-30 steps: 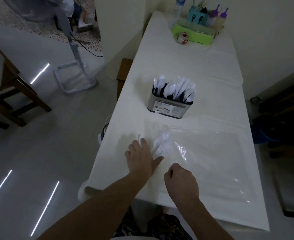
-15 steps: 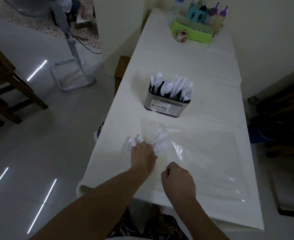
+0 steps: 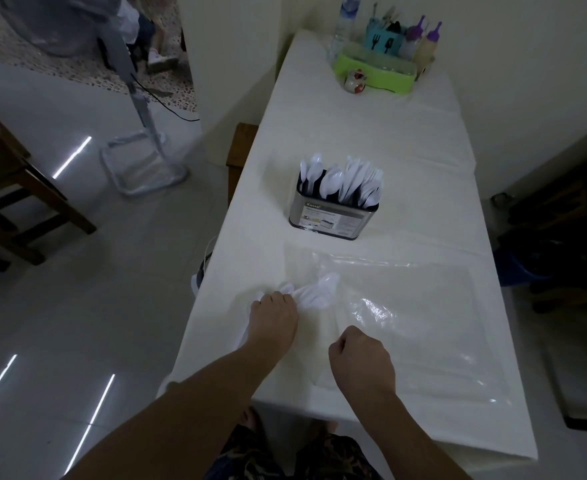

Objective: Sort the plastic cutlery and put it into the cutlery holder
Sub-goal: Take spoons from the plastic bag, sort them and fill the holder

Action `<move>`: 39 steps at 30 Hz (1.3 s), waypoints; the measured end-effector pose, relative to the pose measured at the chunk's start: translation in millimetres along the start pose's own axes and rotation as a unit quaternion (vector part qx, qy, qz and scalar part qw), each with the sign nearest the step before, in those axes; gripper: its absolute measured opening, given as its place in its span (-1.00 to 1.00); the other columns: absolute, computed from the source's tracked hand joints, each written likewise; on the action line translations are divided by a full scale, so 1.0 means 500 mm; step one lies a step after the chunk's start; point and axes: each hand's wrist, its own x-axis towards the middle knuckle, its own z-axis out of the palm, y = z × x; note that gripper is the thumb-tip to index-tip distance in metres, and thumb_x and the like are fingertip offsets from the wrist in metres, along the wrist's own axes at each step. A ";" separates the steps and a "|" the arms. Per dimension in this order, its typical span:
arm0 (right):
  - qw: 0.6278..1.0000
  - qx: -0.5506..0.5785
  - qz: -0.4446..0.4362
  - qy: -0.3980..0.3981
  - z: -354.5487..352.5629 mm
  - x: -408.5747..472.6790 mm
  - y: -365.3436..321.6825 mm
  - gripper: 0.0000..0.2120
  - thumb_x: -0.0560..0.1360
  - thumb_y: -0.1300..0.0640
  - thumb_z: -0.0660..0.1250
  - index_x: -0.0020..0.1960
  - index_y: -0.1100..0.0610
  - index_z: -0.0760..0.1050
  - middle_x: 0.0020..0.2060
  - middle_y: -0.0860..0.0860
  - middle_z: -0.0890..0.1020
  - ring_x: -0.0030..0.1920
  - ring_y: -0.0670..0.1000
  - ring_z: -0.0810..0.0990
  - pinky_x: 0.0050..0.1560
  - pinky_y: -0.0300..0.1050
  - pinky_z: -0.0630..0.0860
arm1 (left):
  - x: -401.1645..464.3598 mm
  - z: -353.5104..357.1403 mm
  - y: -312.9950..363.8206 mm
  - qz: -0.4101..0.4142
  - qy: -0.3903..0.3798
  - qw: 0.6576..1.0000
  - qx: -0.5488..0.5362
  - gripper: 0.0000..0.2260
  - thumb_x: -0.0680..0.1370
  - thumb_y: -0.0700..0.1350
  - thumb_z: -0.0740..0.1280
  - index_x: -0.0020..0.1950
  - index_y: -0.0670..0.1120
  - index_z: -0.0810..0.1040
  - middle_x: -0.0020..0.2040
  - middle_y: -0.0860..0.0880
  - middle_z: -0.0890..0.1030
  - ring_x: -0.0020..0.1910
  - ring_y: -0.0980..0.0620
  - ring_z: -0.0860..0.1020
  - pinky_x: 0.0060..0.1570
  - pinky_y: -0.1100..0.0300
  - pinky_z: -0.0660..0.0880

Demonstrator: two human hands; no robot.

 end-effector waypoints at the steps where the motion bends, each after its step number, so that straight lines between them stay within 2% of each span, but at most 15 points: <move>1: 1.000 0.006 0.008 0.002 -0.001 0.002 0.000 -0.82 0.56 0.08 0.13 -0.06 0.12 0.47 -0.21 0.04 0.62 -0.19 0.06 0.62 -0.23 -0.11 0.55 | -0.002 0.002 -0.004 -0.002 0.004 1.000 -0.011 -0.87 0.48 -0.19 0.34 0.01 -0.15 0.52 -0.14 -0.12 0.58 -0.20 -0.08 0.57 -0.22 0.08 0.50; 3: 1.000 0.017 0.022 0.010 -0.005 0.008 0.002 -0.82 0.56 0.09 0.13 -0.07 0.13 0.47 -0.21 0.05 0.62 -0.18 0.08 0.62 -0.22 -0.09 0.56 | -0.006 0.012 -0.011 -0.004 0.018 1.000 -0.015 -0.87 0.40 -0.14 0.43 -0.12 -0.13 0.54 -0.27 -0.10 0.55 -0.34 -0.05 0.53 -0.35 0.12 0.45; 7: 0.998 0.041 0.040 0.030 -0.007 0.023 0.006 -0.83 0.56 0.12 0.13 -0.07 0.17 0.45 -0.25 0.08 0.62 -0.20 0.10 0.63 -0.21 -0.05 0.58 | -0.022 0.025 -0.032 -0.020 0.041 0.998 -0.033 -0.89 0.45 -0.09 0.34 -0.14 -0.13 0.53 -0.28 -0.10 0.54 -0.35 -0.05 0.51 -0.35 0.12 0.40; 12: 0.995 0.062 0.068 0.050 -0.010 0.033 0.012 -0.84 0.57 0.14 0.14 -0.05 0.20 0.45 -0.22 0.11 0.64 -0.15 0.14 0.64 -0.18 -0.06 0.54 | -0.031 0.036 -0.056 -0.039 0.062 0.995 -0.070 -0.83 0.32 -0.14 0.48 -0.27 -0.13 0.50 -0.40 -0.08 0.47 -0.48 -0.05 0.44 -0.43 0.14 0.34; 15: 0.991 0.087 0.085 0.059 -0.014 0.039 0.021 -0.86 0.57 0.16 0.15 -0.06 0.20 0.43 -0.26 0.09 0.61 -0.19 0.14 0.63 -0.21 -0.06 0.53 | -0.029 0.042 -0.060 -0.008 0.086 0.993 -0.077 -0.77 0.26 -0.14 0.54 -0.32 -0.13 0.49 -0.44 -0.08 0.44 -0.50 -0.04 0.42 -0.45 0.13 0.37; 18: 0.987 0.091 0.111 0.068 -0.020 0.048 0.036 -0.88 0.57 0.16 0.15 -0.08 0.19 0.40 -0.30 0.06 0.54 -0.20 0.14 0.61 -0.26 -0.13 0.43 | -0.029 0.046 -0.065 -0.006 0.094 0.990 -0.106 -0.74 0.25 -0.14 0.58 -0.31 -0.12 0.49 -0.43 -0.07 0.45 -0.49 -0.01 0.42 -0.44 0.14 0.41; 22: 0.982 0.106 0.143 0.070 -0.025 0.056 0.050 -0.86 0.58 0.17 0.15 0.01 0.22 0.43 -0.19 0.14 0.62 -0.18 0.17 0.61 -0.25 -0.14 0.40 | -0.031 0.044 -0.070 0.025 0.123 0.984 -0.126 -0.69 0.16 -0.20 0.65 -0.32 -0.18 0.53 -0.42 -0.09 0.48 -0.49 0.00 0.46 -0.52 0.13 0.48; 25: 0.981 0.101 0.149 0.066 -0.026 0.055 0.051 -0.85 0.57 0.18 0.14 0.03 0.23 0.43 -0.16 0.17 0.63 -0.13 0.21 0.62 -0.23 -0.14 0.39 | -0.022 0.044 -0.066 -0.018 0.120 0.978 -0.169 -0.78 0.31 -0.20 0.56 -0.22 -0.16 0.53 -0.34 -0.08 0.52 -0.42 0.04 0.44 -0.41 0.20 0.44; 27: 0.984 0.089 0.141 0.066 -0.025 0.048 0.048 -0.86 0.57 0.18 0.14 0.01 0.24 0.43 -0.18 0.16 0.62 -0.20 0.19 0.59 -0.25 -0.15 0.39 | -0.015 0.034 -0.062 -0.066 0.092 0.976 -0.187 -0.90 0.51 -0.12 0.38 -0.06 -0.13 0.54 -0.19 -0.07 0.57 -0.28 0.05 0.45 -0.22 0.23 0.42; 29: 0.988 0.070 0.124 0.066 -0.021 0.037 0.047 -0.86 0.57 0.17 0.14 -0.03 0.22 0.42 -0.25 0.12 0.60 -0.31 0.12 0.51 -0.31 -0.16 0.38 | -0.005 0.024 -0.056 -0.090 0.070 0.979 -0.171 -0.85 0.60 -0.08 0.22 0.04 -0.12 0.53 -0.06 -0.06 0.59 -0.14 0.03 0.54 -0.08 0.21 0.45; 33: 0.995 0.040 0.076 0.055 -0.003 0.015 0.041 -0.87 0.59 0.13 0.14 -0.08 0.15 0.40 -0.38 0.00 0.52 -0.44 -0.05 0.44 -0.50 -0.19 0.30 | 0.011 0.013 -0.045 -0.116 0.028 0.985 -0.125 -0.78 0.60 -0.07 0.14 0.12 -0.13 0.49 0.01 -0.05 0.56 -0.03 -0.01 0.58 -0.05 0.18 0.47; 39: 0.999 0.015 0.031 0.023 0.013 -0.001 0.025 -0.86 0.59 0.09 0.12 -0.07 0.12 0.37 -0.33 0.02 0.56 -0.34 0.04 0.57 -0.41 -0.14 0.42 | 0.012 0.012 -0.035 -0.125 0.012 0.987 -0.097 -0.77 0.60 -0.02 0.15 0.12 -0.14 0.46 0.00 -0.07 0.56 -0.06 -0.02 0.58 -0.07 0.16 0.47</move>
